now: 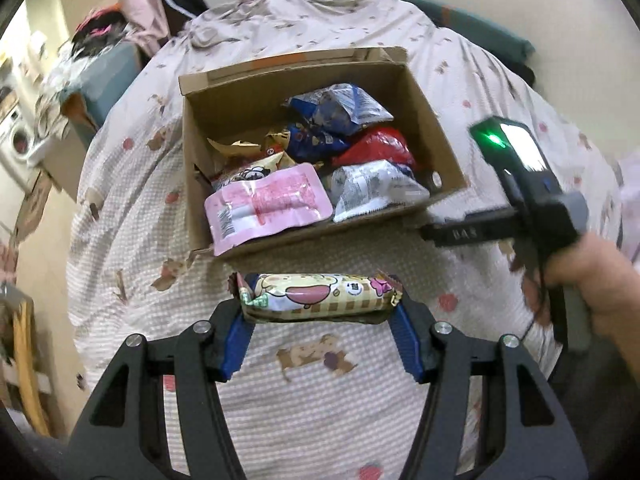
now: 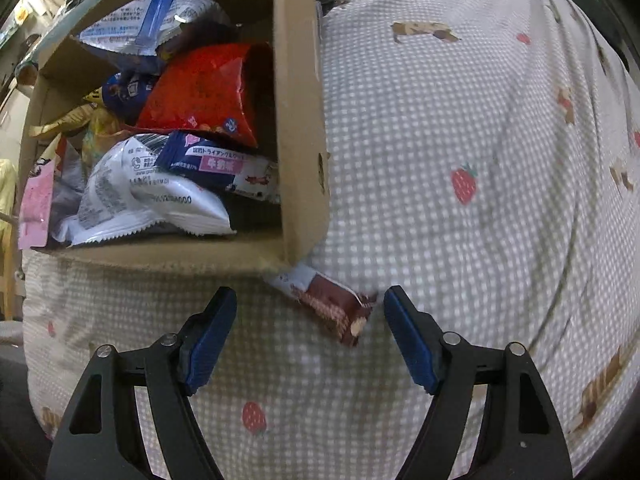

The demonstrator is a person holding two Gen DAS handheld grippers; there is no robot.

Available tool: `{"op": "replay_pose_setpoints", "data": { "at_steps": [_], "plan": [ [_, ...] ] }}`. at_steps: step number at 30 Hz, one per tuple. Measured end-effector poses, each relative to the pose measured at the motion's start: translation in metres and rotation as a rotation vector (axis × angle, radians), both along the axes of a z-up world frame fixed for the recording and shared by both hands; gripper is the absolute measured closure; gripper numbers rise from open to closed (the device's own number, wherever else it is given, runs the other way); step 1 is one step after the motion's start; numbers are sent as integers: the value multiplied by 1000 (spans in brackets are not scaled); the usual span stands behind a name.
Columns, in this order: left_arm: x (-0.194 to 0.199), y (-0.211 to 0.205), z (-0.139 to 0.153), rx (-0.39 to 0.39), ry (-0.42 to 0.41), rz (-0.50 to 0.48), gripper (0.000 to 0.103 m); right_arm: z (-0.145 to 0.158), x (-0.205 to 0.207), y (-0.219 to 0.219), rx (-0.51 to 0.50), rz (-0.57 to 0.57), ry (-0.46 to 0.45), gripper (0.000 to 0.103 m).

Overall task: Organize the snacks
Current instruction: 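Grasp the brown bar with the right tool while the left tool holds the cartoon bar, then carry the cartoon bar and brown bar over the box and lower them in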

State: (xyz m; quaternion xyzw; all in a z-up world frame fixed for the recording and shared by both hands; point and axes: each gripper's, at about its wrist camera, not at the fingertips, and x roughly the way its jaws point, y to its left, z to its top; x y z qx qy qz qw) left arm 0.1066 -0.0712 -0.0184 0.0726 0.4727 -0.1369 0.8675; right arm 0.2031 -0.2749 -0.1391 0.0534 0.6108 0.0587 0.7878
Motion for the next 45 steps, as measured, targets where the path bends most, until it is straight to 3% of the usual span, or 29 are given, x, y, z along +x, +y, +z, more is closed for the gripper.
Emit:
{"op": "replay_pose_setpoints", "data": {
  "at_steps": [6,9,13,24,32,38,45],
  "plan": [
    [-7,15,-15,-28,13,14,46,-11,5,13,-17,74,22,54],
    [-1,17,-21,-19,12,32,46,-17,1,16,30,103,56,71],
    [5,22,-18,-53,9,58,45,-17,-13,18,35,133,56,81],
    [13,36,-23,-50,14,140,45,2,-82,31,157,190,55,82],
    [15,47,-28,-55,18,189,45,23,-103,48,238,196,23,82],
    [15,56,-18,-52,-45,237,45,67,-92,42,345,205,-105,82],
    [18,67,7,-76,-115,270,45,115,-84,25,454,139,-307,82]
  ]
}}
